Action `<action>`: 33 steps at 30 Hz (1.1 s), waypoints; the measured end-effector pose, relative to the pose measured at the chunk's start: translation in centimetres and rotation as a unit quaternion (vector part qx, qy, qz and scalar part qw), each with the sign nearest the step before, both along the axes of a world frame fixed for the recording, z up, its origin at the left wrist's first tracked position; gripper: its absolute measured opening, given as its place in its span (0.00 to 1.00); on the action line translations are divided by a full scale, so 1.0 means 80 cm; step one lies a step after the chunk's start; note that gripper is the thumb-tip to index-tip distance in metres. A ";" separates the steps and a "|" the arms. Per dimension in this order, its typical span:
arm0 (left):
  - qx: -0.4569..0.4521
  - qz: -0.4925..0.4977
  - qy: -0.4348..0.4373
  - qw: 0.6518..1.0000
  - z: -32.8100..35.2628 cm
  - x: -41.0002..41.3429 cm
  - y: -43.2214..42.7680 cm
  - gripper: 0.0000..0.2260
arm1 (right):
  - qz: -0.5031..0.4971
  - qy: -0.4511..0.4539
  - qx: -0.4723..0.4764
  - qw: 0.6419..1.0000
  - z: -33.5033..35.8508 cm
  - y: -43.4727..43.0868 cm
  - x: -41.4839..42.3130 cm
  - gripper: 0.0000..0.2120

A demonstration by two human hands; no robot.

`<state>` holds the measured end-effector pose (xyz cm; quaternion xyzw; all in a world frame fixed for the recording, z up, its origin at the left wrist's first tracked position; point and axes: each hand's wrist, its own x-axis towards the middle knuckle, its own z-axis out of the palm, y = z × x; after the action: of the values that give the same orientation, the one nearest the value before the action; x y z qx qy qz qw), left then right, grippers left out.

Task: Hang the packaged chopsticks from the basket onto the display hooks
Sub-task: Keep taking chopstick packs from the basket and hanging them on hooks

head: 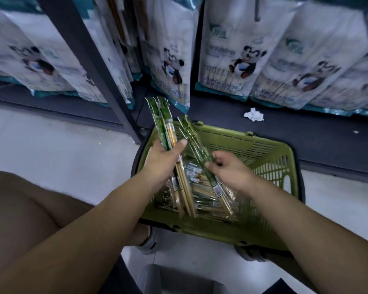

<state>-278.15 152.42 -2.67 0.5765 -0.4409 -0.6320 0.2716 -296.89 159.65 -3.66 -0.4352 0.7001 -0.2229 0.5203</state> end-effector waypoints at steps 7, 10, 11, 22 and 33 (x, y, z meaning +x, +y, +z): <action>-0.025 -0.020 0.096 0.995 0.068 -0.052 0.006 0.13 | -0.082 0.017 -0.148 0.985 0.089 0.003 0.013 0.08; -0.060 -0.005 0.126 0.990 0.106 -0.071 -0.001 0.15 | -0.083 0.065 -0.194 0.975 0.131 0.003 0.006 0.15; -0.078 -0.008 0.129 0.989 0.118 -0.076 -0.003 0.13 | -0.080 0.076 -0.211 0.971 0.145 0.003 0.003 0.15; -0.244 -0.148 0.136 0.949 0.261 -0.109 -0.022 0.14 | -0.178 -0.073 -0.310 0.931 0.259 0.003 -0.032 0.15; -0.313 -0.216 0.183 0.906 0.373 -0.136 -0.072 0.22 | -0.234 -0.017 -0.437 0.868 0.413 -0.031 -0.081 0.02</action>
<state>-289.02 146.66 27.14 0.2261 -0.6724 -0.5992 0.3710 -303.37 157.16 29.41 -0.4380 0.6037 -0.6283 0.2210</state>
